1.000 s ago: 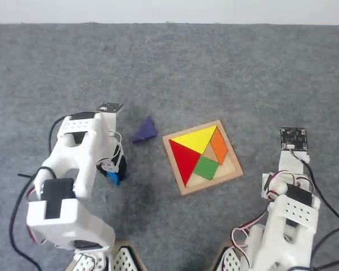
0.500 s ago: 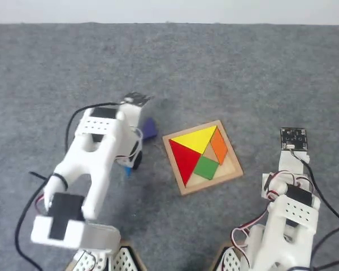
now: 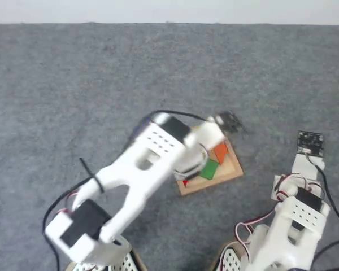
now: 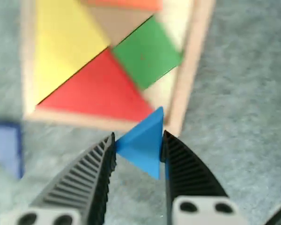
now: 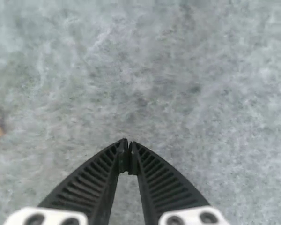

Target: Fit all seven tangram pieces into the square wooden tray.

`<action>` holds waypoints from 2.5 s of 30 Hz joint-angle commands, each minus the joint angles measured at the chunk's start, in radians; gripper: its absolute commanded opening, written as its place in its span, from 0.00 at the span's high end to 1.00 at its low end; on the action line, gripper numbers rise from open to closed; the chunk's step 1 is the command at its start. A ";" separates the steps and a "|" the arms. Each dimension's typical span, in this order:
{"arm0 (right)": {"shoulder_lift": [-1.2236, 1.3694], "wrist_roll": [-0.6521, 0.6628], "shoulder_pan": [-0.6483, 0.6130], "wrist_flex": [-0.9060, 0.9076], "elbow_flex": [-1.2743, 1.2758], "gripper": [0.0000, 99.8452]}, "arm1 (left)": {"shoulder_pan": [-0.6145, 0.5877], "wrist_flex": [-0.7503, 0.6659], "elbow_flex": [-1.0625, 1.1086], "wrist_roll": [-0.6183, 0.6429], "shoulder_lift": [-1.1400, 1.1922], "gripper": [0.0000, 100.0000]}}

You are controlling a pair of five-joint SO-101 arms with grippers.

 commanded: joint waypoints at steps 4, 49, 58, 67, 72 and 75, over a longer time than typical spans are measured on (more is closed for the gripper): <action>-0.027 -0.011 0.035 -0.008 -0.057 0.99 | 0.104 -0.080 -0.044 0.014 0.126 0.88; -0.021 -0.011 -0.016 -0.007 -0.054 0.99 | -0.026 -0.265 -0.021 -0.017 0.196 0.80; -0.021 -0.011 -0.019 -0.007 -0.054 0.99 | -0.035 -0.272 -0.013 -0.021 0.198 0.80; -0.021 -0.011 -0.019 -0.007 -0.054 0.99 | -0.037 -0.311 0.004 -0.021 0.278 0.80; -0.021 -0.011 -0.021 -0.007 -0.054 0.99 | -0.040 -0.308 -0.045 -0.012 0.270 0.80; -0.021 -0.011 -0.021 -0.007 -0.054 0.99 | -0.041 -0.270 -0.079 0.002 0.250 0.80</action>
